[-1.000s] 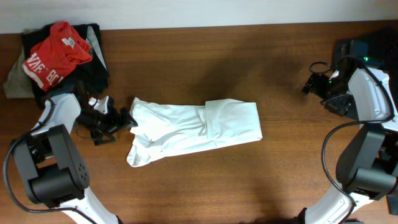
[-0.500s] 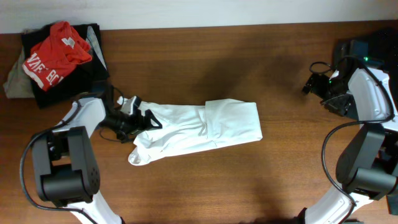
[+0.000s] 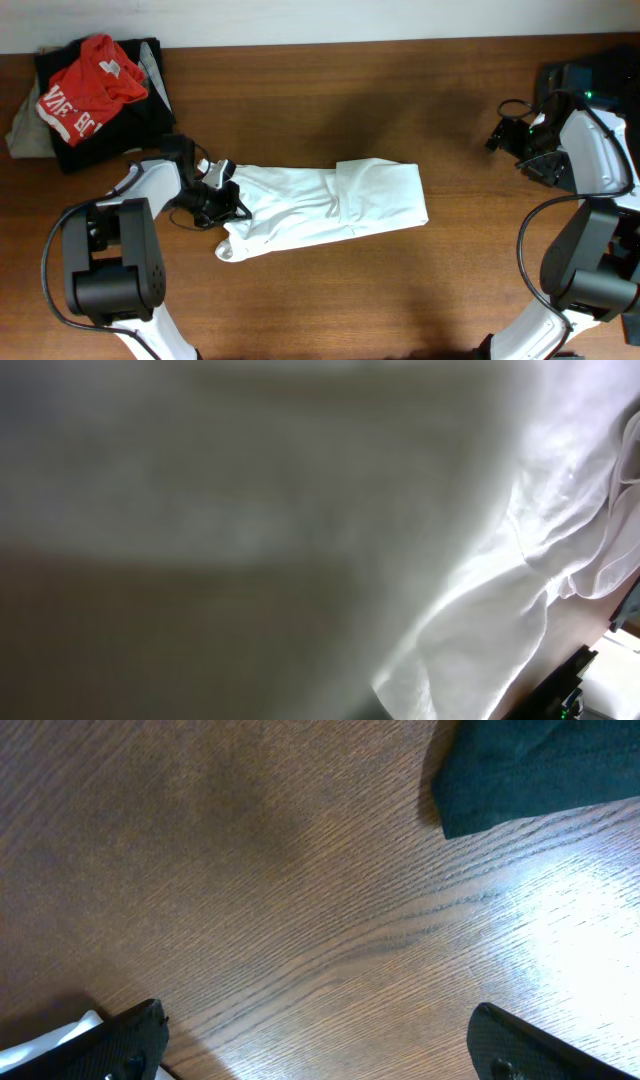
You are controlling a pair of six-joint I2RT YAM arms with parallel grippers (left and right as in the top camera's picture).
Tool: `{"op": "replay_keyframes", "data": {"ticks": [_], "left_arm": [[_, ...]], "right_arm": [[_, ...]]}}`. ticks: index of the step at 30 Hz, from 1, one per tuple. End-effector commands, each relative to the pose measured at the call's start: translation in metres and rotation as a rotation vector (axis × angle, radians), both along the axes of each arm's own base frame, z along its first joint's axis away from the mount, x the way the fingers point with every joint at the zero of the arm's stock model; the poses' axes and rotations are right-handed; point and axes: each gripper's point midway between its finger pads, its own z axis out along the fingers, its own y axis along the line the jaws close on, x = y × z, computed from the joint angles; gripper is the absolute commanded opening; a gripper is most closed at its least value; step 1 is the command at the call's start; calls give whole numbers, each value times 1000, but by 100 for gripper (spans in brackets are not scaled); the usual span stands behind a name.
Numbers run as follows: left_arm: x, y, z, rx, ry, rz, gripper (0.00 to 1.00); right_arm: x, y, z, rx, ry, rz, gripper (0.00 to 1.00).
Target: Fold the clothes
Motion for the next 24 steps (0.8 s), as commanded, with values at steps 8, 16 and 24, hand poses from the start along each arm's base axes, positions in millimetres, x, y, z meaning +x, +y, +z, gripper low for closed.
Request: {"op": "replay_keyframes", "data": {"ticks": [8, 16, 24], "left_arm": [[24, 89, 22, 244, 73, 197, 1], [47, 110, 87, 319, 35, 234, 1], [57, -7, 135, 314, -120, -52, 1]], "right_arm": [[4, -5, 5, -19, -13, -17, 99], [4, -5, 5, -19, -13, -17, 99], [4, -5, 5, -19, -13, -17, 99]]}}
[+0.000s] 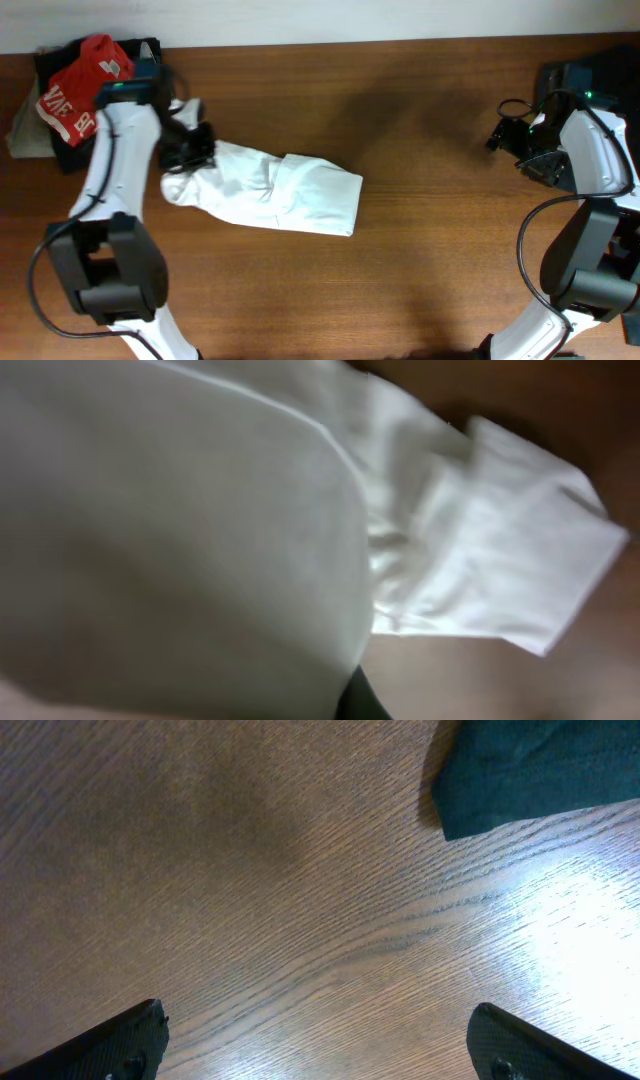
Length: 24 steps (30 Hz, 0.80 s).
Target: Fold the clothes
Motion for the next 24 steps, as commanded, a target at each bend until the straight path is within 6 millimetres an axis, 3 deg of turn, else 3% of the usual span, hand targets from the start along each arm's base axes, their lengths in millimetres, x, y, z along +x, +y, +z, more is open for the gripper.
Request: {"op": "replay_keyframes", "data": {"ticks": [1, 4, 9, 16, 18, 24], "left_arm": [[-9, -53, 14, -7, -32, -124, 1], [-15, -107, 10, -13, -47, -207, 1], [-35, -155, -12, -6, 2, -337, 1], [-54, -192, -60, 17, 97, -435, 1], [-54, -202, -60, 10, 73, -458, 1], [-59, -218, -60, 5, 53, -496, 15]], "right_arm": [[3, -5, 4, -18, -11, -17, 99], [3, -5, 4, -18, -11, -17, 99], [3, -5, 4, -18, -11, -17, 99], [3, -5, 4, -18, -10, -17, 99], [3, -5, 4, -18, -11, -17, 99], [3, -5, 4, -18, -11, -17, 99]]}}
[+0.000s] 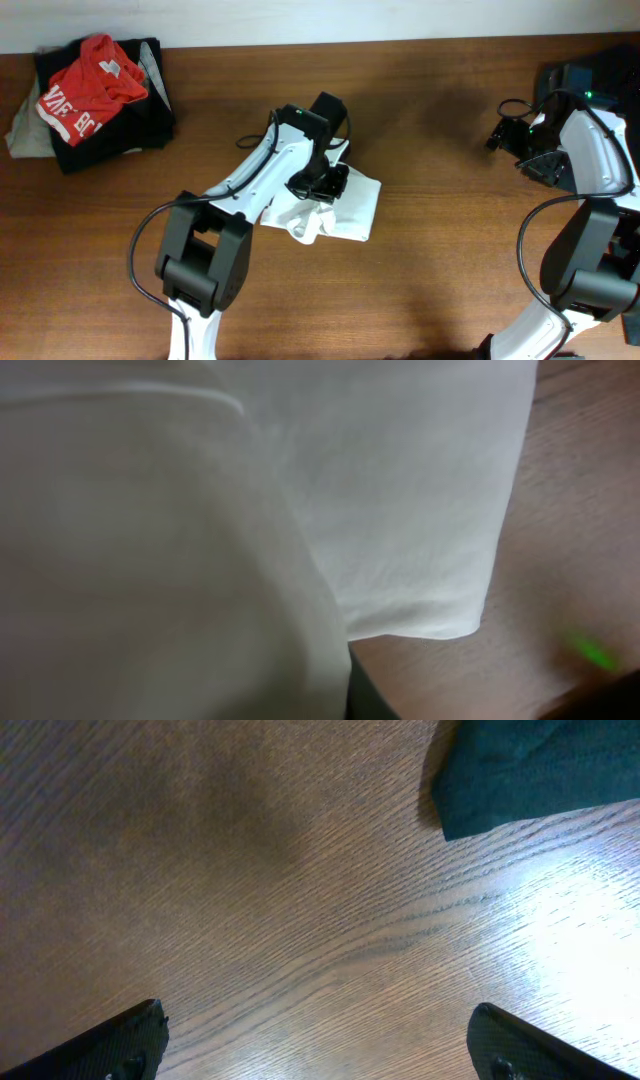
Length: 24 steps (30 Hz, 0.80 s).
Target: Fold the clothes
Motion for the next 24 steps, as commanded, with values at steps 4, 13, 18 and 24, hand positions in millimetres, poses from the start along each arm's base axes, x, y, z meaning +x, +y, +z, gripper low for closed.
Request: {"op": "replay_keyframes", "data": {"ticks": [4, 13, 18, 24], "left_arm": [[0, -15, 1, -21, -14, 2, 16], [-2, -46, 3, -68, -61, -11, 42], [-10, -79, 13, -180, -69, -70, 42], [-13, -115, 61, -344, -125, -235, 41]], "right_arm": [[3, -5, 4, -18, -11, -17, 99], [3, -5, 4, -18, -10, -17, 99], [3, -5, 4, -18, -11, -17, 98], [3, -5, 4, -18, -11, -17, 99]]}}
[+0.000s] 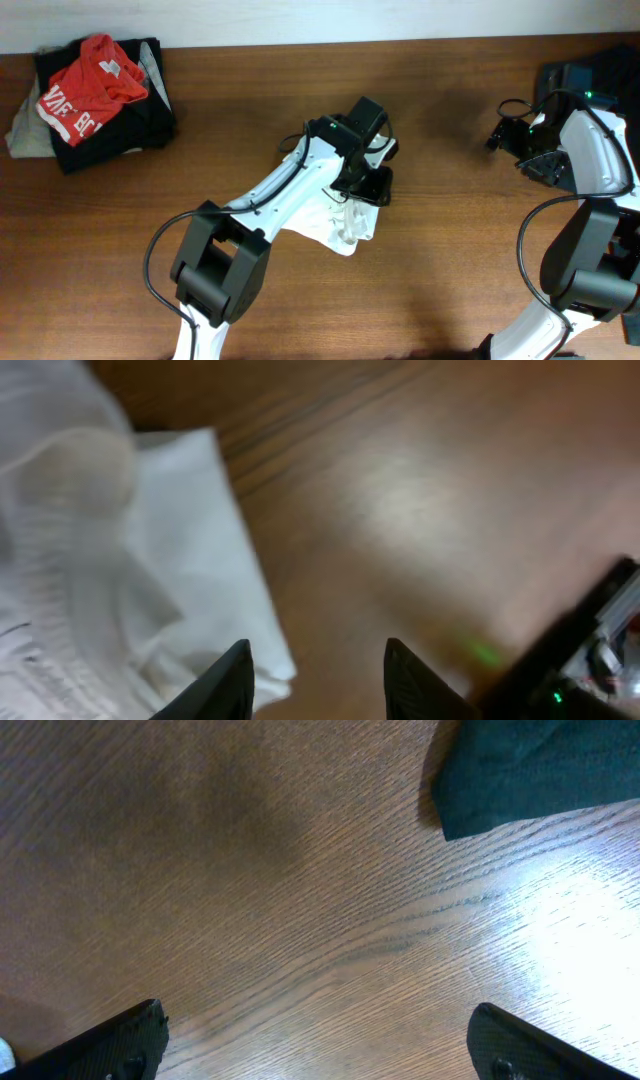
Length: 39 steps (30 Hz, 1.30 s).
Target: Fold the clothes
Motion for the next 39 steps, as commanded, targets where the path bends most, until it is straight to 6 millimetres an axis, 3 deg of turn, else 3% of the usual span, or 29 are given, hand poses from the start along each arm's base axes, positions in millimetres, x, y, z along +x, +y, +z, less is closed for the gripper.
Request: {"op": "replay_keyframes", "data": {"ticks": [1, 3, 5, 7, 9, 14, 18, 21, 22, 23, 27, 29, 35, 39], "left_arm": [[8, -14, 44, -72, -86, -92, 41], [32, 11, 66, 34, -175, -27, 42], [42, 41, 67, 132, -184, 25, 42], [36, 52, 54, 174, -128, 34, 42], [22, 58, 18, 241, -40, 14, 49], [0, 47, -41, 307, 94, -31, 52], [-8, 39, -60, 324, 122, -57, 49], [-6, 36, -59, 320, 108, -59, 21], [-5, 35, -57, 316, 103, -59, 1], [-3, 34, -55, 310, 95, -59, 0], [6, 34, -40, 333, 46, -56, 1], [5, 27, -33, 323, 29, -66, 9], [-6, -1, -45, 310, -11, -110, 13], [-7, -6, -50, 304, -23, -135, 16]], "right_arm": [[3, -5, 4, -18, -11, -18, 99], [3, -5, 4, -18, -11, -18, 99], [3, -5, 4, -18, -11, -18, 99], [3, -5, 4, -18, -11, -18, 98], [3, -5, 4, -18, -11, -18, 99], [3, -5, 4, -18, -11, -18, 99], [3, -5, 4, -18, -11, -18, 99], [3, -5, 4, -18, -11, -18, 99], [3, -5, 4, -18, -11, -18, 99], [3, -5, 4, -18, -11, -18, 98], [3, -5, 4, -18, -11, -18, 99], [3, -5, 4, -18, -11, -18, 99], [3, -5, 4, -18, -11, -18, 99], [3, -5, 4, -18, -11, -18, 99]]}}
